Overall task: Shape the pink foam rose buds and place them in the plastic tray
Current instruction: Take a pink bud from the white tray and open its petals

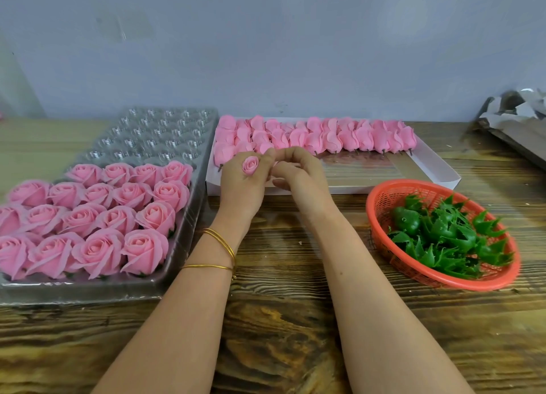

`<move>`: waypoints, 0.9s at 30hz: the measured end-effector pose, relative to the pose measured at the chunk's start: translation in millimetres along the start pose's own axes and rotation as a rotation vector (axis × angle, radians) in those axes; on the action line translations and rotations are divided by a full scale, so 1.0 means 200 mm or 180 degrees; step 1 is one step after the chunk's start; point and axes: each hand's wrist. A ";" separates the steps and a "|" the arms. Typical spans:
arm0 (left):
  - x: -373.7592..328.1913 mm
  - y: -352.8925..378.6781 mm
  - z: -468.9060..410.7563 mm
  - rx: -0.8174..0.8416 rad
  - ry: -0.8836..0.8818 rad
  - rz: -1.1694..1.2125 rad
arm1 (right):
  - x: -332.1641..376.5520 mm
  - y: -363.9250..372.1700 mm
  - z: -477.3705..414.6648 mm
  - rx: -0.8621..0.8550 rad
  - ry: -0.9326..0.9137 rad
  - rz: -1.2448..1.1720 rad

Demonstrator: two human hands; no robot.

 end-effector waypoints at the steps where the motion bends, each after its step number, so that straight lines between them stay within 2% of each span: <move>1: 0.01 0.00 0.00 -0.0018 0.0007 -0.0092 | 0.00 0.00 0.00 -0.0015 -0.0032 -0.0078; 9: 0.05 0.02 0.00 0.0145 0.0189 -0.0412 | -0.01 0.02 0.00 -0.0079 -0.0242 0.0250; 27: 0.07 0.03 0.00 0.0115 0.0307 -0.0427 | -0.01 0.03 0.00 -0.0075 -0.0029 0.0353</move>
Point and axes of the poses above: each hand's wrist, its own z-axis away from the middle knuckle, its own y-axis out of the palm, x = y × z, and after that the axes turned 1 degree about z, right-handed
